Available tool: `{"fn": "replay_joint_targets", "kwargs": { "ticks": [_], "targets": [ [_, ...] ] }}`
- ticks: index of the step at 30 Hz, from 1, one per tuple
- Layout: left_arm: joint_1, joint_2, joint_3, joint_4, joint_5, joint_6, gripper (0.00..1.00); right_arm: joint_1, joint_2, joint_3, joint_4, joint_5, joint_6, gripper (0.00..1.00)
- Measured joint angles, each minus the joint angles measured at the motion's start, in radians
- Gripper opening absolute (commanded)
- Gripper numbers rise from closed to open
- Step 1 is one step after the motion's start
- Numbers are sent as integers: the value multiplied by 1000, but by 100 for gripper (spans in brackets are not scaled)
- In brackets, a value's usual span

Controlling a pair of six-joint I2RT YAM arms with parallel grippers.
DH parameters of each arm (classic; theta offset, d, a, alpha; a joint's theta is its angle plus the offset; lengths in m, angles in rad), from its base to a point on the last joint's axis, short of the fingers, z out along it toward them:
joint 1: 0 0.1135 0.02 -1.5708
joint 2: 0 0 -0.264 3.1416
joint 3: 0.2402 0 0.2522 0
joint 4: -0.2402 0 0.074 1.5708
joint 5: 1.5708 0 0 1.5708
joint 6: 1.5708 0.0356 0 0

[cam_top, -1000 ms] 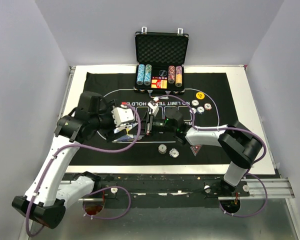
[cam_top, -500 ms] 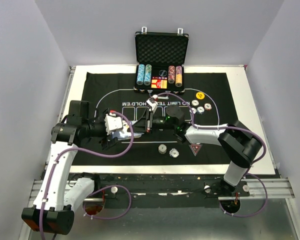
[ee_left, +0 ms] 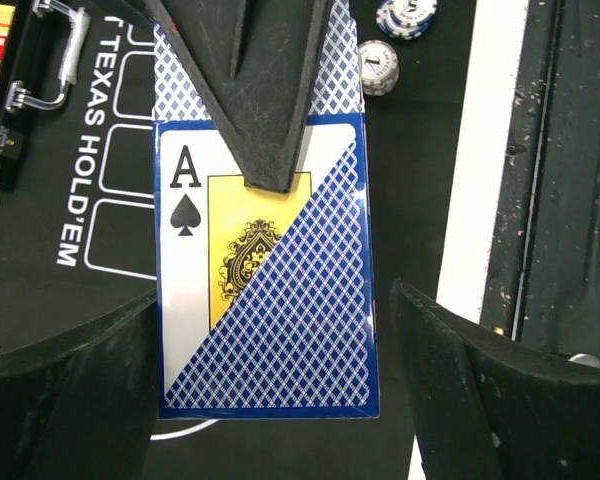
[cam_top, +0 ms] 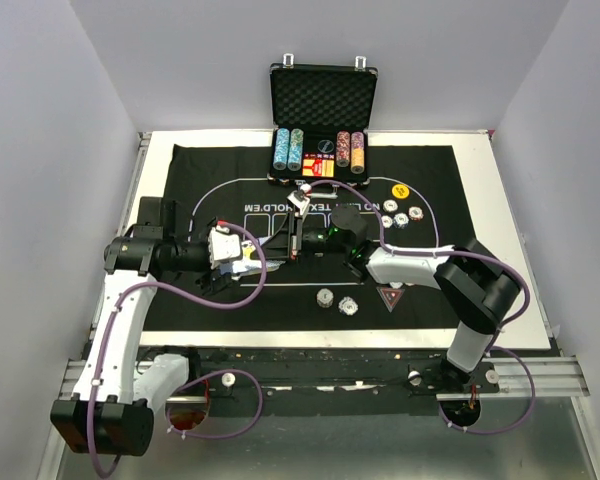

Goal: Distribute texas hold em gaming equipment

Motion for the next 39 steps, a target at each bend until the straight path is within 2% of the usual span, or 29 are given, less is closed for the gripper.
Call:
{"fn": "replay_joint_targets", "kwargs": {
  "ticks": [3,11,29,31,34,39],
  "targets": [
    [30,32,21,-46,24,40,81,0,4,3,0,-5,8,20],
    [90,50,34,-100,76,93,79,0,42,29,-1,-17,24,20],
    [100,-1,-56,5,94,50,76,0,55,48,-49,-26,23,20],
    [100,-1,-60,13,94,44,72,0,55,48,-55,-26,22,21],
    [103,7,-61,7,95,55,68,0,55,48,-62,-26,21,26],
    [116,60,-46,-40,121,97,54,0,54,48,-85,-25,14,47]
  ]
}}
